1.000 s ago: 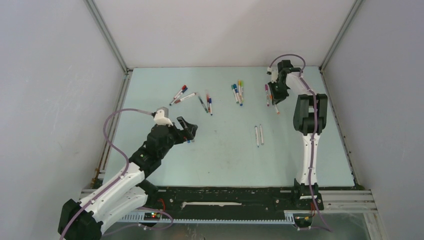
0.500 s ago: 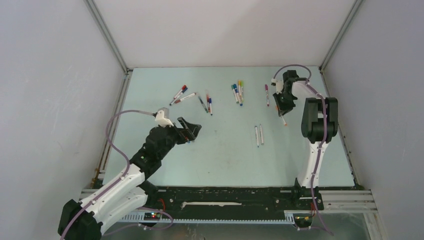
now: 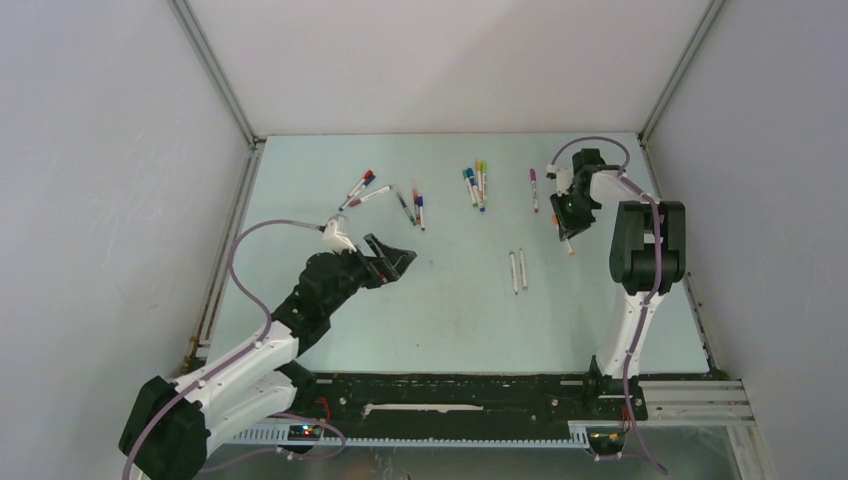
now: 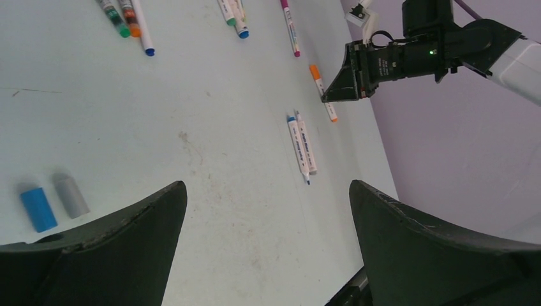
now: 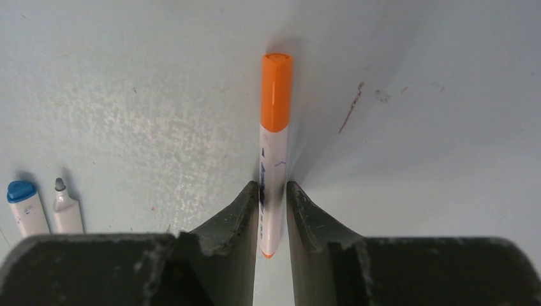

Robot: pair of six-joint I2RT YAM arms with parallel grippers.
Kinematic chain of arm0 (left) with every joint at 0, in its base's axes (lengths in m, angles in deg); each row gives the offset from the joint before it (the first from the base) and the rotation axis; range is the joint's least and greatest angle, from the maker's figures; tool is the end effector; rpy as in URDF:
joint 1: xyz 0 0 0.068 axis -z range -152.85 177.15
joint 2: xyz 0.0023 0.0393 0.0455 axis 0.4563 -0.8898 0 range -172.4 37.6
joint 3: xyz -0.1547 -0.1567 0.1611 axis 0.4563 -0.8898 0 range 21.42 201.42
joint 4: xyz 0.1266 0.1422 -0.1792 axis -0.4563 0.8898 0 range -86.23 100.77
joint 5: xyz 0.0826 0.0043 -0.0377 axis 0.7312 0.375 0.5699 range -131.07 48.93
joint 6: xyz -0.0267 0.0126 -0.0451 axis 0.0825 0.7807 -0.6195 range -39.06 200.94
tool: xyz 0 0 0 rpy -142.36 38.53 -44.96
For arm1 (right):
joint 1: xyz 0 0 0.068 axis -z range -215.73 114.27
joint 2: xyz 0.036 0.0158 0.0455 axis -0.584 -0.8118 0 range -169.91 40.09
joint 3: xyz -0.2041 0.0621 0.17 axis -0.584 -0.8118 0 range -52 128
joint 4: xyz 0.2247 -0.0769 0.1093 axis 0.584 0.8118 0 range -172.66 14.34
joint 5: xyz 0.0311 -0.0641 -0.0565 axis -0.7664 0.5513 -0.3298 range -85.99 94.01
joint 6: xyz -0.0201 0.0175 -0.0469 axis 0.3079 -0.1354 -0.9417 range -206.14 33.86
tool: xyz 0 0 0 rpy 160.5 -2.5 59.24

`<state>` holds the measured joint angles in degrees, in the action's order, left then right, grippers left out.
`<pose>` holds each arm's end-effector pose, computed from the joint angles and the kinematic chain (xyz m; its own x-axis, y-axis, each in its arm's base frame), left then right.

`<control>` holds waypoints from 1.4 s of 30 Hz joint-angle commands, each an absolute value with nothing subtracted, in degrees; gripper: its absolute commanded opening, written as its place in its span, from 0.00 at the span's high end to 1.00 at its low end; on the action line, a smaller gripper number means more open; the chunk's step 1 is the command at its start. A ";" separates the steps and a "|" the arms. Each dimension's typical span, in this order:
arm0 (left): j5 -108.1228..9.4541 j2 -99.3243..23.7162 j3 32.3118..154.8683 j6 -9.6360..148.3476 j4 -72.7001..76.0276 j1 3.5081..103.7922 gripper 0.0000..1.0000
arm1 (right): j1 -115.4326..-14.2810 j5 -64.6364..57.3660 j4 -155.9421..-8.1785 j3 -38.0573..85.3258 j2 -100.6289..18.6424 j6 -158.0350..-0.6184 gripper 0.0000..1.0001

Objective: Open the pen caps
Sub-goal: Pick up the pen from the center of the board.

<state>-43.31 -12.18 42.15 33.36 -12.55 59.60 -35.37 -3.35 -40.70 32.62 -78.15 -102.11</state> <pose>0.1678 -0.1083 0.2244 -0.5450 -0.5276 -0.6516 0.2460 0.6424 -0.7258 0.4094 0.0020 0.1545 -0.9240 -0.2671 -0.2737 -0.2911 0.9553 0.0506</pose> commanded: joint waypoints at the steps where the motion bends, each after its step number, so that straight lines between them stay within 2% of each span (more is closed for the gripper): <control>1: -45.56 -13.54 41.28 31.78 -18.47 60.54 0.00 | -34.09 -3.55 -39.70 29.80 -78.59 -102.49 0.78; 6: -45.77 -16.16 42.32 30.71 -21.42 62.46 0.00 | -33.62 -4.98 -39.85 29.20 -77.07 -102.44 1.00; 11: -45.74 -20.84 44.01 28.13 -27.01 65.40 0.00 | -32.06 -11.28 -40.07 27.28 -71.67 -101.78 1.00; 23: -48.04 -38.75 55.48 22.84 -37.92 69.71 0.00 | -28.60 -53.74 -35.37 17.19 -53.18 -105.03 1.00; 28: -48.34 -46.28 60.98 20.64 -42.07 70.79 0.00 | -30.16 -67.60 -32.64 15.73 -50.61 -108.71 1.00; 38: -45.30 -54.96 72.44 23.34 -38.70 73.53 0.00 | -35.56 -72.52 -32.59 15.72 -51.49 -108.98 1.00; 42: -45.40 -56.75 74.17 22.57 -38.68 73.59 0.04 | -38.10 -72.10 -32.94 15.69 -51.53 -108.62 1.00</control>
<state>-46.68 -55.34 70.54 21.87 -38.49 73.35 -36.48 -69.40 -33.20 15.57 -51.66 -107.81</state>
